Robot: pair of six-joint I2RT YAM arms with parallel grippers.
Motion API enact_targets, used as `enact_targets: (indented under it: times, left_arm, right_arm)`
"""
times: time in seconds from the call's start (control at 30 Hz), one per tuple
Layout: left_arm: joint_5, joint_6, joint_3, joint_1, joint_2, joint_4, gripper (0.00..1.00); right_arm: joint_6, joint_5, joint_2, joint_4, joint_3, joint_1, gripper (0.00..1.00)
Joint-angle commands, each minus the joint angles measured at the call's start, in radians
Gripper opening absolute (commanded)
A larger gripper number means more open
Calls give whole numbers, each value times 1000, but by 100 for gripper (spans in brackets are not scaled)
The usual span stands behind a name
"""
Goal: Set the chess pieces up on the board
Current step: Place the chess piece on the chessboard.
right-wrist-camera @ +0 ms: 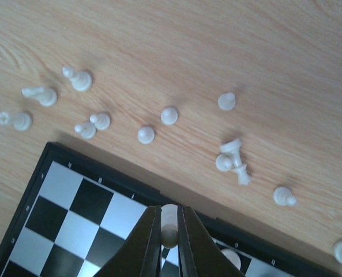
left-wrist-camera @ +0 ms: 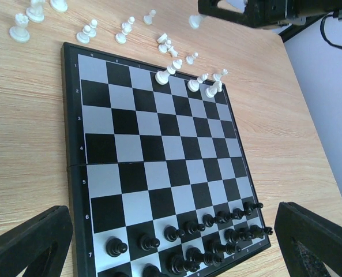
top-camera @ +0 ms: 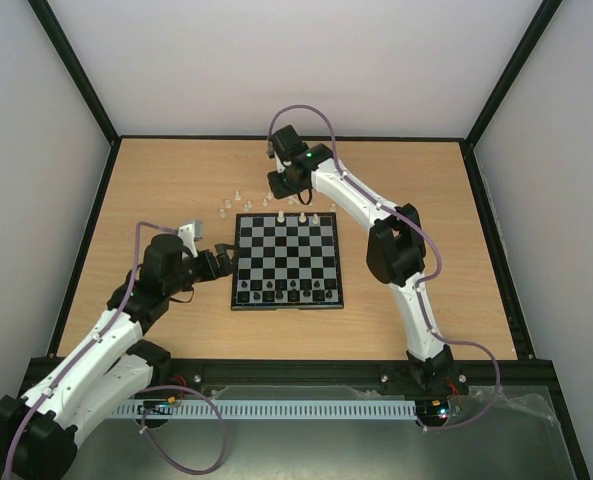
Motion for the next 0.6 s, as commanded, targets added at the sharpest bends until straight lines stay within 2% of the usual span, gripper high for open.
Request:
enact_targets:
  times: [0.0,0.23,0.57]
  left_arm:
    - [-2,-3,-5,6,-23,-4,99]
    - [4,-4,-4,6,-35,-11,99]
    - [22,5,-6,6,-39,-13,99]
  right_arm:
    - [5,19,-74,-47,-66,27,9]
    - [35,86,-121,-77,-132,61,9]
    - [100,165,-372,-59,-458,61,10]
